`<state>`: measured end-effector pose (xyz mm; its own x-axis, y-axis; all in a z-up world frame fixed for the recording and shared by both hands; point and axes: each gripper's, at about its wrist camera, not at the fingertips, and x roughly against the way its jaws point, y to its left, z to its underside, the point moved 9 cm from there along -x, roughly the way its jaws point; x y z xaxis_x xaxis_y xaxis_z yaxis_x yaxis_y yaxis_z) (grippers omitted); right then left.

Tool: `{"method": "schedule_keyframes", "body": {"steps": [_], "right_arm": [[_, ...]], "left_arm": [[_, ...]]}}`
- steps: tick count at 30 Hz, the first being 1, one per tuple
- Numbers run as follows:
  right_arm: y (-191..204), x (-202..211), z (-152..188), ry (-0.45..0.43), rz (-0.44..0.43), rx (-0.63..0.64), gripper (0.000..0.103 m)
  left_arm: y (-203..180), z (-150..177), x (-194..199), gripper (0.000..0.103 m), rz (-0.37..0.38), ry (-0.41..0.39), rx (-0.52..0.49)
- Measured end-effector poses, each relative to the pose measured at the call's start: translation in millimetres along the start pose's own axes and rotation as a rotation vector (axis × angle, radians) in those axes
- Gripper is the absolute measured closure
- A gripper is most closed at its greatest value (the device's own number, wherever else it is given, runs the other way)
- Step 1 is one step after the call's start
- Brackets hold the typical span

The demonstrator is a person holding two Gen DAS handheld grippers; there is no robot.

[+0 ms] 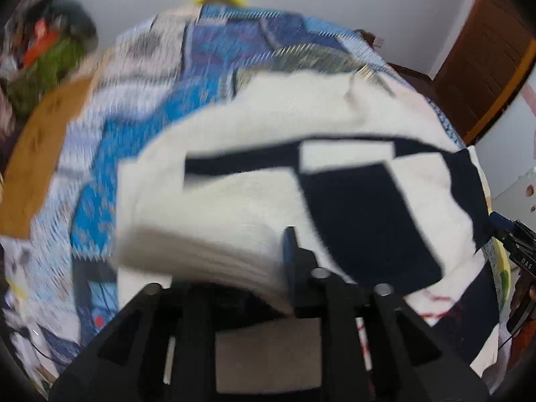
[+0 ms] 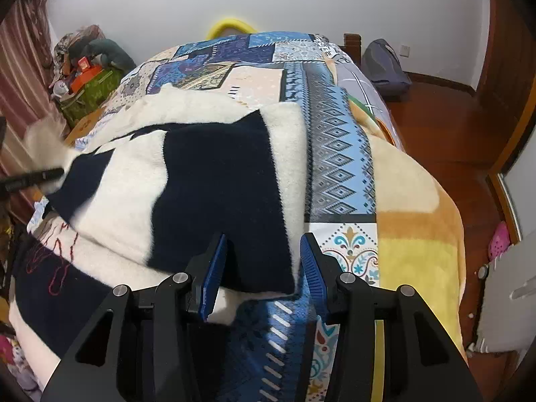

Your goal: Fold small clothes

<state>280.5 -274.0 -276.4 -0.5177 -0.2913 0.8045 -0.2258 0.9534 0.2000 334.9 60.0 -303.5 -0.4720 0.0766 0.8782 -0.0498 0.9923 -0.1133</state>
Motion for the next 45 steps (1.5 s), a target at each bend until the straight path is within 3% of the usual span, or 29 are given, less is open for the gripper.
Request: {"method": "schedule_keyframes", "body": {"steps": [3,8,10,12,13,18,21,26,28,32,43,45], "right_arm": [[6,1,-1,0.003,0.009,0.012,0.061],[14,3,-2,0.009,0.024,0.029,0.061],[17,4,-3,0.007,0.029,0.035,0.061],[19,5,-5,0.003,0.032,0.041,0.061],[19,5,-7,0.001,0.035,0.042,0.061],[25,4,-13,-0.008,0.035,0.044,0.061],[31,5,-16,-0.014,0.027,0.050,0.061],[46,1,-23,-0.025,0.003,0.072,0.057],[52,-4,-23,-0.019,-0.007,0.085,0.056],[58,-17,-18,0.012,-0.001,0.104,0.055],[49,-5,-2,0.040,0.022,0.122,0.055],[46,2,1,0.042,0.034,0.125,0.050]], "left_arm": [[12,3,5,0.056,0.017,-0.036,0.063],[27,0,3,0.056,0.076,-0.032,0.133],[31,-2,2,0.066,0.094,-0.034,0.150],[28,-6,2,0.092,0.109,-0.030,0.132],[26,-9,5,0.095,0.095,-0.042,0.112],[15,-34,41,0.096,0.032,-0.163,-0.021],[24,-44,55,0.096,-0.002,-0.208,-0.038],[55,-30,24,0.096,-0.006,-0.121,0.014],[64,-16,4,0.092,0.013,-0.056,0.040],[79,2,-10,0.070,-0.043,-0.030,0.037],[135,38,16,0.065,-0.176,-0.013,0.079],[141,48,24,0.065,-0.177,-0.003,0.095]]}}
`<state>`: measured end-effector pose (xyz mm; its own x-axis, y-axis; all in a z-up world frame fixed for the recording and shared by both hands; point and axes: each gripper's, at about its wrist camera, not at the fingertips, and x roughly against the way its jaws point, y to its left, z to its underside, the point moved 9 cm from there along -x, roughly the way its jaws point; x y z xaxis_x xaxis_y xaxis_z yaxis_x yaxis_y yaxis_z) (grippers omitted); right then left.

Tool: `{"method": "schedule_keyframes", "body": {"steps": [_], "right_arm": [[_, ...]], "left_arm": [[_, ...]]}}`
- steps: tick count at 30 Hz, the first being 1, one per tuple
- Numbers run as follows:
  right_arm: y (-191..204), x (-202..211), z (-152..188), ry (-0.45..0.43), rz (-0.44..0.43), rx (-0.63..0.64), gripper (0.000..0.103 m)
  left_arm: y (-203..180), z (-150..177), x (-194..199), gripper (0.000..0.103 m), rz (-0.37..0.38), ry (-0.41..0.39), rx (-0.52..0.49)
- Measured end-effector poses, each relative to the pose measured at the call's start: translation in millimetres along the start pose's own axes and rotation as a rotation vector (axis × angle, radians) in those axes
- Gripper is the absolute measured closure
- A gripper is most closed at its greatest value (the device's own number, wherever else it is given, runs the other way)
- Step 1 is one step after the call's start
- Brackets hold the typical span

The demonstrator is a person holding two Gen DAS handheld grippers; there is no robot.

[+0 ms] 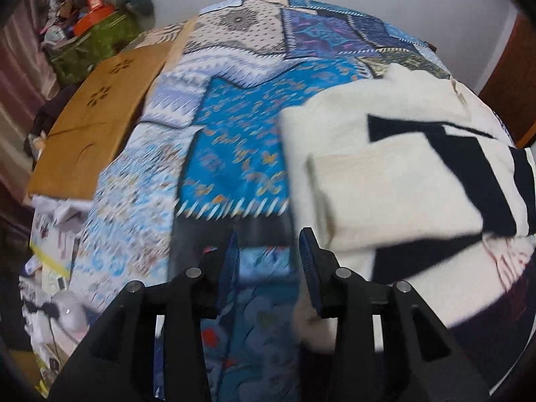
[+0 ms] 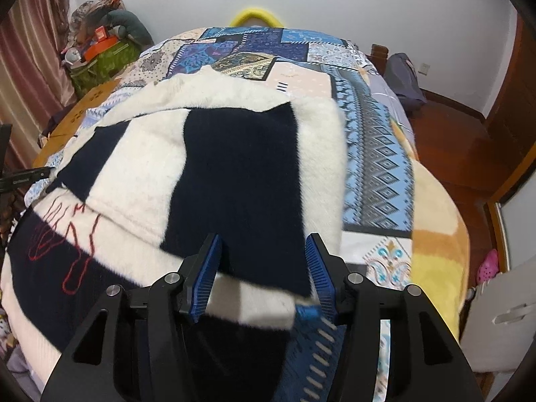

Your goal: Fold small clothes

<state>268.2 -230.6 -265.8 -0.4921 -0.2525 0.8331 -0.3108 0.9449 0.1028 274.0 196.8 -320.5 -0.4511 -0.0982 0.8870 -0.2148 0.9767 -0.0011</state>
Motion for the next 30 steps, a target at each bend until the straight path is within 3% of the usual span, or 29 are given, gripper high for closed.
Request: {"method": "schedule_keyframes", "body": {"steps": [4,6,7,11,15,21,22,24,25,26,27,30], "right_arm": [[-3,19,10,-0.009,0.002,-0.011,0.047],[-2,27,16,-0.009,-0.010,-0.019,0.042],[-1,31,21,-0.007,-0.019,-0.022,0.042],[8,34,45,0.031,-0.057,-0.035,0.042],[17,30,74,0.089,-0.083,-0.021,0.042],[23,39,94,0.097,-0.149,-0.061,0.042],[25,39,98,0.105,-0.172,-0.075,0.044],[30,39,101,0.111,-0.226,-0.101,0.061],[31,39,101,0.106,-0.242,-0.112,0.065],[34,40,100,0.102,-0.250,-0.110,0.075],[38,41,98,0.097,-0.257,-0.102,0.087],[45,46,89,0.073,-0.249,-0.070,0.089]], "left_arm": [[2,22,22,0.061,0.049,0.010,0.020],[-2,34,34,0.049,0.064,0.002,0.009],[-6,42,40,0.047,0.077,0.001,0.003],[-21,74,48,0.047,0.129,0.044,-0.006],[-27,95,60,0.046,0.127,0.036,-0.018],[-36,122,73,0.046,0.225,0.089,0.008],[-39,125,75,0.048,0.235,0.088,0.004],[-46,127,79,0.074,0.265,0.082,-0.011],[-52,127,82,0.081,0.283,0.082,-0.021],[-55,125,83,0.089,0.285,0.083,-0.026],[-60,123,85,0.090,0.273,0.080,-0.041],[-67,113,93,0.091,0.263,0.058,-0.072]]}}
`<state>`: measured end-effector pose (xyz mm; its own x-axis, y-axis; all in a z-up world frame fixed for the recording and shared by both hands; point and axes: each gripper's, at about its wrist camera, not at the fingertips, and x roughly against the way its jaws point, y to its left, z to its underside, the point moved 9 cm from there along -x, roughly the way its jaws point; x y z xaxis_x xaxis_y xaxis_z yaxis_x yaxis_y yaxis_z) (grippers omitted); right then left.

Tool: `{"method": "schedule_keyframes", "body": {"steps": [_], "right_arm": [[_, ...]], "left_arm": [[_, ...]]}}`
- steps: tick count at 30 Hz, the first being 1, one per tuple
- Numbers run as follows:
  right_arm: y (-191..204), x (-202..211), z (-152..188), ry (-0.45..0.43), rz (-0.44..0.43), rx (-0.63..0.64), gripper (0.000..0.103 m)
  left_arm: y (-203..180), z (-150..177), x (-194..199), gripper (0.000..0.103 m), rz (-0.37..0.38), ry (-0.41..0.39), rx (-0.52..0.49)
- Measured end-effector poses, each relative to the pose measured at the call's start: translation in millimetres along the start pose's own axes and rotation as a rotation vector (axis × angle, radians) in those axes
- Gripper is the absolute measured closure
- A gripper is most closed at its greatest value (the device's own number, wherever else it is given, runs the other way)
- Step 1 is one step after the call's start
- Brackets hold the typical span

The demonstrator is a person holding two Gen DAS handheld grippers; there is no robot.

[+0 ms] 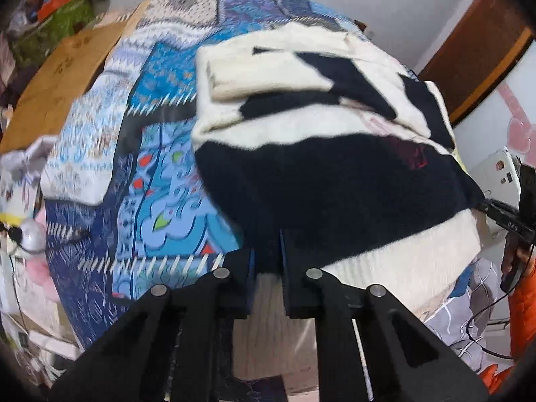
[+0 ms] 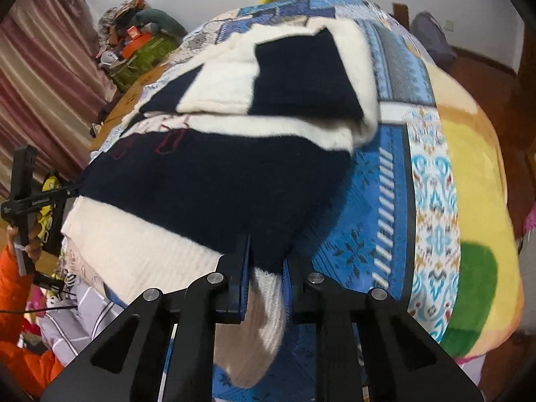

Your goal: Fold small clothes

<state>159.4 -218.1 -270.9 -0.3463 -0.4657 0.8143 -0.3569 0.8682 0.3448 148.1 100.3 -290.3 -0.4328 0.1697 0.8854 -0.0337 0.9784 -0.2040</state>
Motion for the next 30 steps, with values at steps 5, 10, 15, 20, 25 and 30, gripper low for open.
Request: {"method": "schedule_keyframes", "body": {"steps": [5,10,15,20,25,30], "right_arm": [[10,12,-31,-0.065,0.002,0.053,0.090],[14,20,-77,-0.136,-0.010,0.076,0.090],[7,6,-126,-0.175,0.005,0.065,0.090],[-16,-22,-150,-0.134,0.007,-0.020,0.086],[-31,-24,-162,-0.117,0.030,-0.015,0.082],[-42,3,-176,-0.214,0.106,0.010,0.062]], "left_arm": [[-10,-42,23,0.092,0.041,-0.085,0.004],[-11,-99,30,0.093,0.105,-0.135,0.058],[3,-149,3,0.093,0.060,-0.143,0.086],[33,-170,-39,0.093,-0.050,-0.094,0.134],[58,-179,-51,0.092,-0.114,-0.086,0.132],[72,-179,-30,0.063,-0.158,-0.150,0.117]]}}
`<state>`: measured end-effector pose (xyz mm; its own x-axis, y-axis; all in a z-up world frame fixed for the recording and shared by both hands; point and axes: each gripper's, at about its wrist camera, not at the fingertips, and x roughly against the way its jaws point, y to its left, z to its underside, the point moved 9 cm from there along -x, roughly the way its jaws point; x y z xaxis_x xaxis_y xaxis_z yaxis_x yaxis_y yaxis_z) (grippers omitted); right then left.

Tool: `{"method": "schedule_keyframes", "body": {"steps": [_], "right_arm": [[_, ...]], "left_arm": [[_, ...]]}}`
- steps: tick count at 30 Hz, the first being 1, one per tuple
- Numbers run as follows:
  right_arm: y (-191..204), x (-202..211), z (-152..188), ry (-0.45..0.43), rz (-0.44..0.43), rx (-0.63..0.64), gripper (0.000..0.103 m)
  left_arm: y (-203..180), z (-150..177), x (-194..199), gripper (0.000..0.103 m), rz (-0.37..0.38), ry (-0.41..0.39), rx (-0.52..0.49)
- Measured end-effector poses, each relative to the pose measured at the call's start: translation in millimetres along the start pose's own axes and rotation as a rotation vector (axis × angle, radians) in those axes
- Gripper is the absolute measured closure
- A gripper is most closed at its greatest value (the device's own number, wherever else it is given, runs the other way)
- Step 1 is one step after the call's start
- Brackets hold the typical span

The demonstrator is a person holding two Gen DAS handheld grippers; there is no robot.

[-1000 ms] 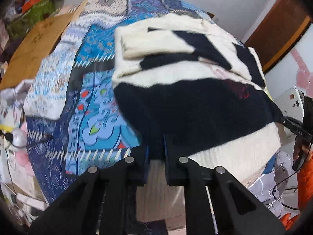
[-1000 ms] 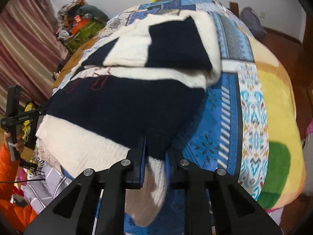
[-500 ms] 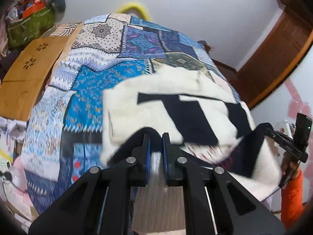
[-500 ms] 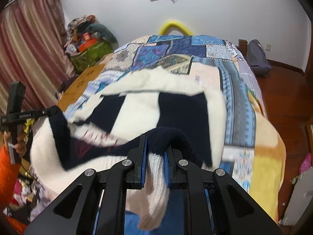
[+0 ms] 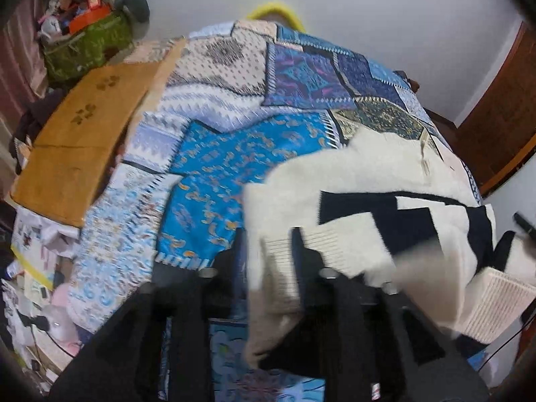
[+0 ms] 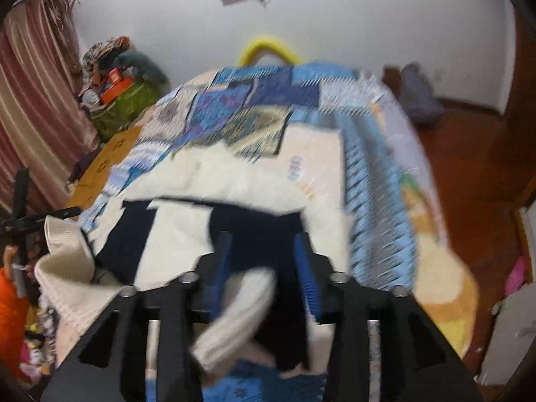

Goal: Fold small clothes
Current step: 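Grasp the folded sweater edge with the left gripper and fold it over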

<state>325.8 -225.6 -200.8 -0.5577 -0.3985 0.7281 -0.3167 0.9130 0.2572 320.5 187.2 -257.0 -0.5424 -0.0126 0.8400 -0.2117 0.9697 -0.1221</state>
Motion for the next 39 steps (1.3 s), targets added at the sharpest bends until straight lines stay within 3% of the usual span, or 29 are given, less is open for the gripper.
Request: {"method": "schedule_keyframes", "body": {"steps": [3,8,16,19,23,25,27,29,36,39], "right_arm": [[-8,18,-8,-0.041,0.011,-0.013,0.061],[-18,21,-2,-0.023,0.050,0.020,0.056],[-45,34,22,0.008,0.101,0.000,0.051],[-56,36,38,0.042,0.117,0.003,0.050],[-65,36,63,0.091,0.138,0.001,0.050],[-66,35,74,0.110,0.134,-0.004,0.050],[-66,34,86,0.134,0.124,0.001,0.050],[-63,33,99,0.159,0.120,0.011,0.050],[-39,30,143,0.254,0.055,0.101,0.050],[-21,33,145,0.231,0.028,0.153,0.050]], "left_arm": [[6,6,9,0.052,-0.029,-0.025,-0.037],[-5,25,4,0.051,-0.001,0.019,-0.085],[-75,40,-26,0.042,0.070,0.091,-0.265],[-93,35,-38,0.042,0.071,0.094,-0.293],[-110,26,-44,0.042,0.144,0.105,-0.275],[-119,25,-45,0.050,0.177,0.103,-0.281],[-127,27,-45,0.086,0.177,0.102,-0.305],[-127,27,-41,0.096,0.144,0.075,-0.325],[-83,14,-11,0.097,0.053,-0.005,-0.217],[-66,15,-5,0.097,0.035,-0.006,-0.186]]}}
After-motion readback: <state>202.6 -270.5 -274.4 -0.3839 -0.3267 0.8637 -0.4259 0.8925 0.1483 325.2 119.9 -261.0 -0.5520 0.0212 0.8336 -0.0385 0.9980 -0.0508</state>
